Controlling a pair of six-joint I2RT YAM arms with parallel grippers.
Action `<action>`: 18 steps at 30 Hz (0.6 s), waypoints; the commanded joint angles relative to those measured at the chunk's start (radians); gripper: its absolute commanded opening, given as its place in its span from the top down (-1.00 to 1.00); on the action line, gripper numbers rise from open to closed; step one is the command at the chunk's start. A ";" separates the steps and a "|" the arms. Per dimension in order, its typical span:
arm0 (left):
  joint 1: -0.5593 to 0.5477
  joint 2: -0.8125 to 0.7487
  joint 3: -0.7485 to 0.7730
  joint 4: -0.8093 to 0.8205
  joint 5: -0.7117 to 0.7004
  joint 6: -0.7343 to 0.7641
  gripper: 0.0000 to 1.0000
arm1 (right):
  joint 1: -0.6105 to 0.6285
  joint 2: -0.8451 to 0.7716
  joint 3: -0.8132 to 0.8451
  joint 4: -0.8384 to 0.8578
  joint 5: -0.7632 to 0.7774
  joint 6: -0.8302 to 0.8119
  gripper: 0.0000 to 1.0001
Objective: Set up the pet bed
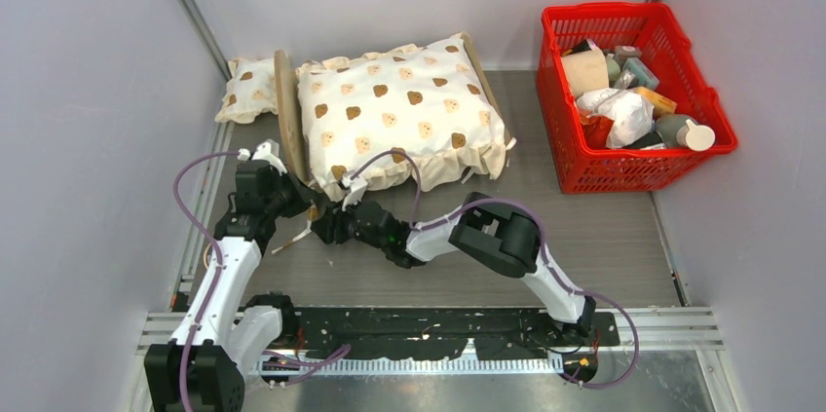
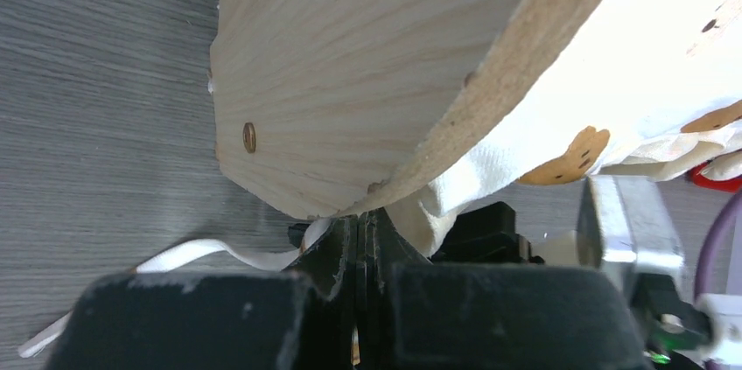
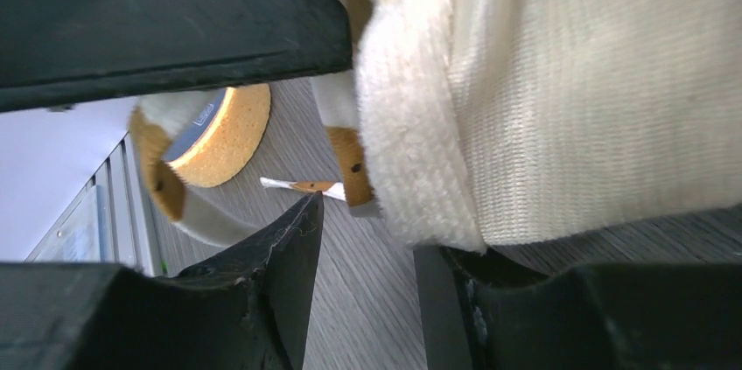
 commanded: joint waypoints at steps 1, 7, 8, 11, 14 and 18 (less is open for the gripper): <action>0.006 -0.011 0.007 0.007 0.019 -0.008 1.00 | 0.007 0.031 0.060 0.077 -0.010 0.024 0.03; 0.006 -0.014 0.008 0.001 -0.016 0.006 1.00 | -0.006 0.050 0.068 0.138 -0.101 0.027 0.56; 0.006 -0.010 0.009 0.002 -0.030 0.009 1.00 | -0.016 0.022 0.030 0.173 -0.144 0.039 0.78; 0.006 0.011 0.021 0.011 -0.052 0.016 1.00 | -0.041 -0.070 -0.130 0.249 -0.219 0.080 0.89; 0.006 0.043 0.035 0.033 -0.075 0.020 1.00 | -0.071 -0.156 -0.226 0.345 -0.377 0.095 0.90; 0.006 0.086 0.064 0.035 -0.065 0.027 1.00 | -0.080 -0.168 -0.281 0.385 -0.551 0.101 0.89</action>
